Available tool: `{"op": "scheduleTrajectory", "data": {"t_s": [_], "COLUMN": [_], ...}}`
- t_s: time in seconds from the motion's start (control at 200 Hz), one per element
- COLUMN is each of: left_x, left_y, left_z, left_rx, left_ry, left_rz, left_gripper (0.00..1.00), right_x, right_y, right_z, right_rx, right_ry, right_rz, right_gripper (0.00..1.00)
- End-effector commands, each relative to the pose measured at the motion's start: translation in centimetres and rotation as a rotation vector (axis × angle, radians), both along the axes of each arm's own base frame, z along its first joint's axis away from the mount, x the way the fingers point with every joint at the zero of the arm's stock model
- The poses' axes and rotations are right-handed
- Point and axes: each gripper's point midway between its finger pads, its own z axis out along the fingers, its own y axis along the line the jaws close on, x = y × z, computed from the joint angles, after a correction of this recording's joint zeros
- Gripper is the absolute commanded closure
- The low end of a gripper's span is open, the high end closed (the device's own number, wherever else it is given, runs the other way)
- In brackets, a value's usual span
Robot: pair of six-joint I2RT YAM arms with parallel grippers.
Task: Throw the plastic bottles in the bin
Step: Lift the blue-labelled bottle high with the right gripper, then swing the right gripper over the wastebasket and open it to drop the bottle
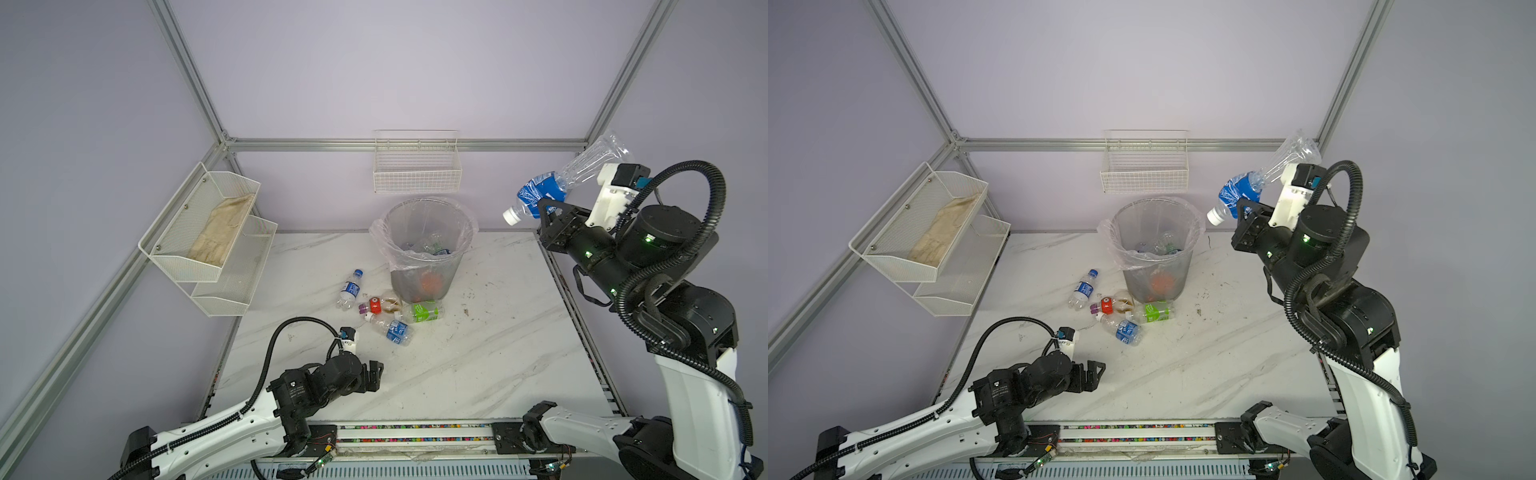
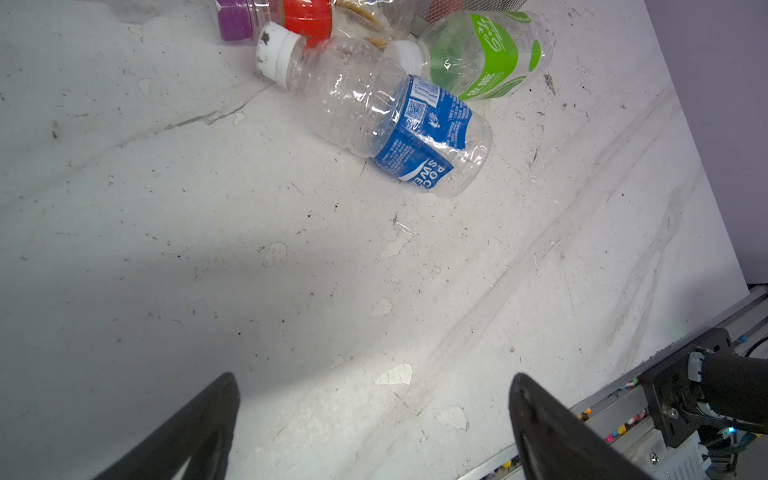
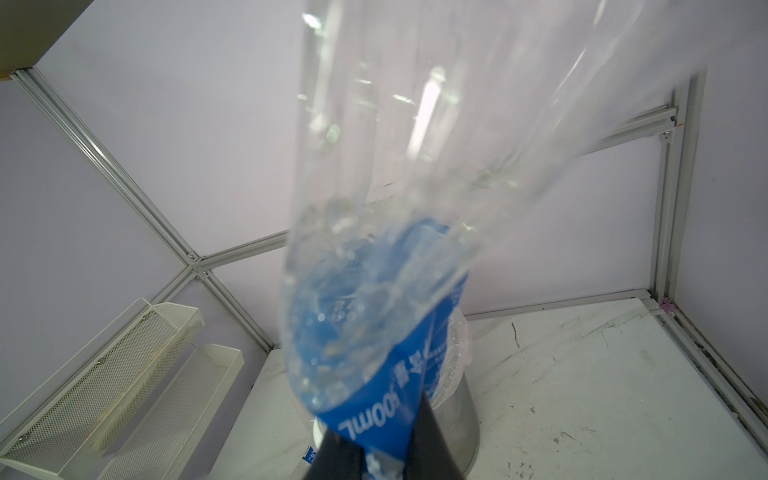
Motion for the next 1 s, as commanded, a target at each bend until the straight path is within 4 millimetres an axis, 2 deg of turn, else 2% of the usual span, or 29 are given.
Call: {"op": "scheduleTrajectory", "data": {"t_s": [0.0, 0.14, 0.295, 0.39, 0.48, 0.52, 0.57, 0.605, 0.64, 0.65, 0.665, 0.72, 0.75, 0.775, 0.865, 0.995], "left_x": [0.9, 0.9, 0.8, 0.8, 0.8, 0.9, 0.8, 0.8, 0.8, 0.7, 0.7, 0.7, 0.6, 0.6, 0.7, 0.7], "left_y": [-1.0, -0.8, -0.8, -0.8, -0.8, -0.8, -0.8, -0.8, -0.8, -0.7, -0.7, -0.5, -0.3, -0.2, 0.1, 0.0], "left_z": [4.3, 4.2, 4.3, 4.4, 4.5, 4.6, 4.7, 4.7, 4.9, 4.9, 4.9, 5.1, 5.1, 5.1, 5.2, 5.1], "left_rx": [-0.084, -0.085, -0.087, -0.087, -0.088, -0.088, -0.089, -0.087, -0.089, -0.090, -0.090, -0.089, -0.090, -0.091, -0.094, -0.085], "left_ry": [-0.085, -0.086, -0.087, -0.087, -0.088, -0.089, -0.089, -0.087, -0.088, -0.088, -0.087, -0.089, -0.090, -0.093, -0.104, -0.101], "left_rz": [-0.002, 0.002, 0.002, 0.002, 0.001, 0.002, 0.000, -0.001, -0.001, -0.001, 0.000, 0.004, 0.007, 0.011, 0.020, 0.019], "left_gripper": [0.01, 0.01, 0.01, 0.01, 0.01, 0.01, 0.01, 0.01, 0.01, 0.01, 0.01, 0.01, 0.01, 0.01, 0.01, 0.01], "right_x": [0.2, 1.6, 4.6, 7.1, 11.0, 12.5, 14.2, 15.2, 15.8, 15.9, 16.0, 16.0, 15.7, 15.4, 14.6, 14.0], "right_y": [0.4, 1.3, 3.4, 5.4, 7.9, 8.8, 9.9, 10.5, 10.9, 11.1, 11.2, 11.6, 11.7, 11.7, 11.1, 10.4], "right_z": [0.4, -0.4, -2.2, -4.3, -8.4, -10.3, -12.6, -14.3, -15.3, -15.4, -15.8, -15.6, -15.0, -14.5, -13.0, -13.2], "right_rx": [-0.001, -0.028, -0.066, -0.099, -0.159, -0.188, -0.229, -0.257, -0.272, -0.274, -0.280, -0.286, -0.278, -0.267, -0.236, -0.245], "right_ry": [-0.017, 0.012, 0.065, 0.118, 0.209, 0.250, 0.304, 0.355, 0.393, 0.399, 0.412, 0.408, 0.387, 0.368, 0.318, 0.328], "right_rz": [0.011, 0.012, 0.030, 0.053, 0.063, 0.062, 0.067, 0.066, 0.069, 0.070, 0.071, 0.057, 0.054, 0.054, 0.046, 0.036], "right_gripper": [0.84, 0.84, 0.83, 0.81, 0.76, 0.69, 0.48, 0.38, 0.32, 0.24, 0.19, 0.16, 0.07, 0.03, 0.03, 0.03]}}
